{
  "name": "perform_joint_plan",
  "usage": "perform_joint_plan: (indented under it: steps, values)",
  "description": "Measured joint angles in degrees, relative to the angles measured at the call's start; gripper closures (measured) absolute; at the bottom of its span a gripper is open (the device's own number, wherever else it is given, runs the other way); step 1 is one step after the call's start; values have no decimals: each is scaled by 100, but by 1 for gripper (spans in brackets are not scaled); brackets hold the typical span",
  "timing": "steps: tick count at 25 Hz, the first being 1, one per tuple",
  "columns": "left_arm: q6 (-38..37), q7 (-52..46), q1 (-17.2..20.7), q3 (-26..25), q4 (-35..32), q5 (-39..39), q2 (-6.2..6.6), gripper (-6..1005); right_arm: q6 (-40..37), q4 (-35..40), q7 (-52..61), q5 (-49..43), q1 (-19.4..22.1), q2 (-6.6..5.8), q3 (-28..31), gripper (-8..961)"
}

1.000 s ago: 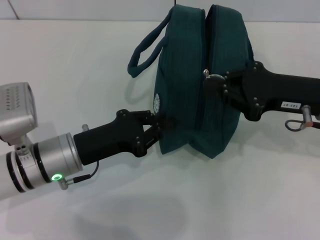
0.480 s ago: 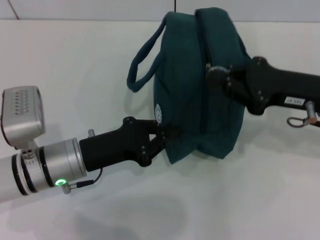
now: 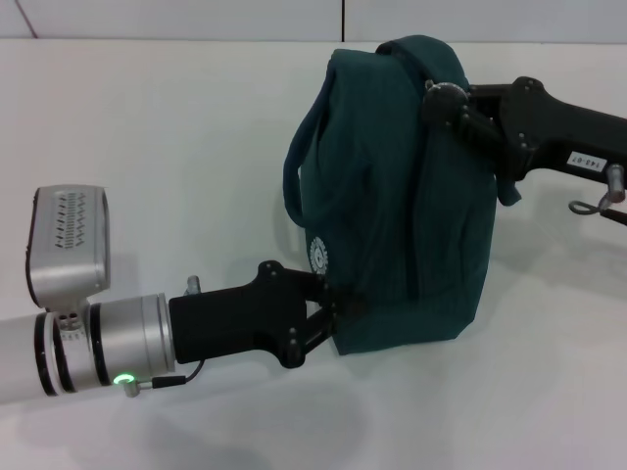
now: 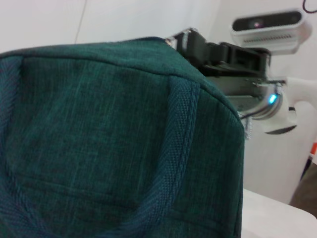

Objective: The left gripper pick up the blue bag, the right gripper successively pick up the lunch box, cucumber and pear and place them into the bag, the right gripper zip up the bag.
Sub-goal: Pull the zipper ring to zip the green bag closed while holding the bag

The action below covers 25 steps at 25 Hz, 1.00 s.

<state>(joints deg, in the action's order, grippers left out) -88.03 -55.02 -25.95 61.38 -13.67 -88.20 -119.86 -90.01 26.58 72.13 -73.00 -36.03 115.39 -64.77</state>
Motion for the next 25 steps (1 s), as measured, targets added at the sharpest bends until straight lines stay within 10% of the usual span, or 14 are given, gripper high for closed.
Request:
perform_joint_plan:
  steps: [25]
  values:
    - [-81, -354, -7, 30, -510, 203, 82, 954, 424, 7, -35, 86, 114, -1, 530, 946]
